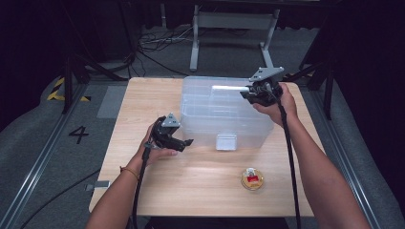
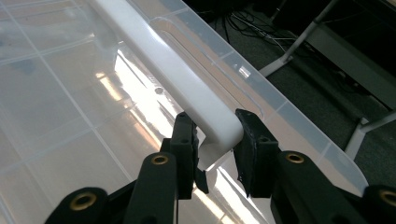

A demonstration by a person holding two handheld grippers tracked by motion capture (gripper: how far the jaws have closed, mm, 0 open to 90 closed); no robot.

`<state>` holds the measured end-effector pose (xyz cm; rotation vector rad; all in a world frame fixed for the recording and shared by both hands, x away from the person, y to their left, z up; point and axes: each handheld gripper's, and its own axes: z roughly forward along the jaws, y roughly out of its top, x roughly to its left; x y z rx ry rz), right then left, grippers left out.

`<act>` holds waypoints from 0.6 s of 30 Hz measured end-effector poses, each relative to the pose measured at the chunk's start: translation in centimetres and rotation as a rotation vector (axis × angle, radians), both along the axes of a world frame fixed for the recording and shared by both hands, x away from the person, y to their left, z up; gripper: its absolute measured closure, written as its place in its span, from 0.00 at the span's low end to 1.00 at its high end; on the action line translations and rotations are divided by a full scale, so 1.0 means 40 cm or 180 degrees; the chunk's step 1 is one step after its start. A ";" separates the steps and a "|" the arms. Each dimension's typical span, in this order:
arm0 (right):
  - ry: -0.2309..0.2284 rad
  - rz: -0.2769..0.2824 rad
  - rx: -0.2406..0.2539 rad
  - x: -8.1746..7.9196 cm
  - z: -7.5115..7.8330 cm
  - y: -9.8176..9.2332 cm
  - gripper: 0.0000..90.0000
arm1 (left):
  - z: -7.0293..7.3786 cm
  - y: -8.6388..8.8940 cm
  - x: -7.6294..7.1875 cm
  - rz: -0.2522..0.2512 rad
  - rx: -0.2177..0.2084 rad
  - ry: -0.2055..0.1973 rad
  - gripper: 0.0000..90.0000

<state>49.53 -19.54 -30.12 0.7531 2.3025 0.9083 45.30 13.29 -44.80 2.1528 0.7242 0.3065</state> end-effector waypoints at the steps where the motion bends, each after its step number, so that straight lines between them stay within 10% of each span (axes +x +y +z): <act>1: 0.0011 0.0008 0.0018 0.001 0.000 -0.001 0.79 | -0.001 -0.003 0.003 0.0024 -0.0028 -0.0048 0.11; 18: 0.0035 0.0201 0.0040 -0.038 0.000 -0.004 0.81 | 0.033 0.013 -0.036 0.0096 -0.0068 -0.0085 0.16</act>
